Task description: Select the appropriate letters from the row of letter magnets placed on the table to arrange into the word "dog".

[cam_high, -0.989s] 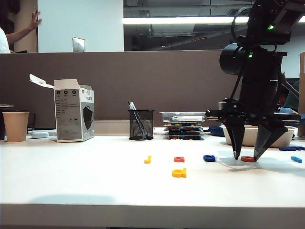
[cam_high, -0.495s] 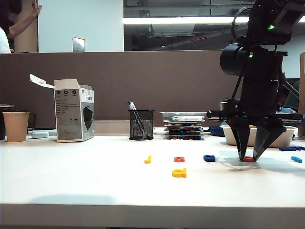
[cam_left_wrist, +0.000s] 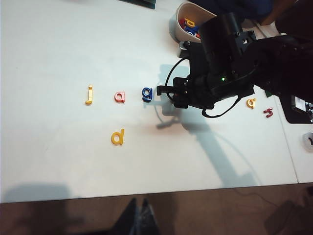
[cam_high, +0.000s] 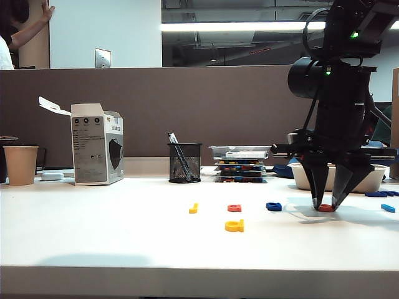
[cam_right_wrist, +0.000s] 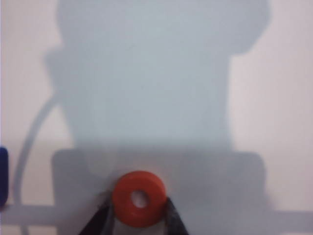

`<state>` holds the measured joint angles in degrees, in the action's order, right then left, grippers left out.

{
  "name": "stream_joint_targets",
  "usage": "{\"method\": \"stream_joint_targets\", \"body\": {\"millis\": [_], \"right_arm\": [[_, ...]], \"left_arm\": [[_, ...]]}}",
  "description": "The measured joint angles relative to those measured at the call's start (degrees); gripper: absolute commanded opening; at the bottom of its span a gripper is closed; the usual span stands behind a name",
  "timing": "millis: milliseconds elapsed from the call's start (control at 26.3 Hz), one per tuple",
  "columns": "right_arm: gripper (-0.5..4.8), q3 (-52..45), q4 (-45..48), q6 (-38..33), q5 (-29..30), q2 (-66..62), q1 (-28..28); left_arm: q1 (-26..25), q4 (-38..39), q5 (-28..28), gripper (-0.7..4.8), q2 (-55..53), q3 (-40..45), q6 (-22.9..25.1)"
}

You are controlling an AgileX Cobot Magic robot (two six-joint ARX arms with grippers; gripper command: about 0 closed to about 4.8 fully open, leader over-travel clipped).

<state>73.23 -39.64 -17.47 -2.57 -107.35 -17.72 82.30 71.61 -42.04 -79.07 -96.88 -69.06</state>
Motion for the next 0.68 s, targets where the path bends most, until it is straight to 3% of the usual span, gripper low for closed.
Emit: {"method": "stream_joint_targets", "body": {"millis": [685], "right_arm": [[0.94, -0.3, -6.2, -2.6, 0.0, 11.1, -0.2]], "left_arm": [[0.0, 0.0, 0.0, -0.05, 0.0, 0.0, 0.0]]}}
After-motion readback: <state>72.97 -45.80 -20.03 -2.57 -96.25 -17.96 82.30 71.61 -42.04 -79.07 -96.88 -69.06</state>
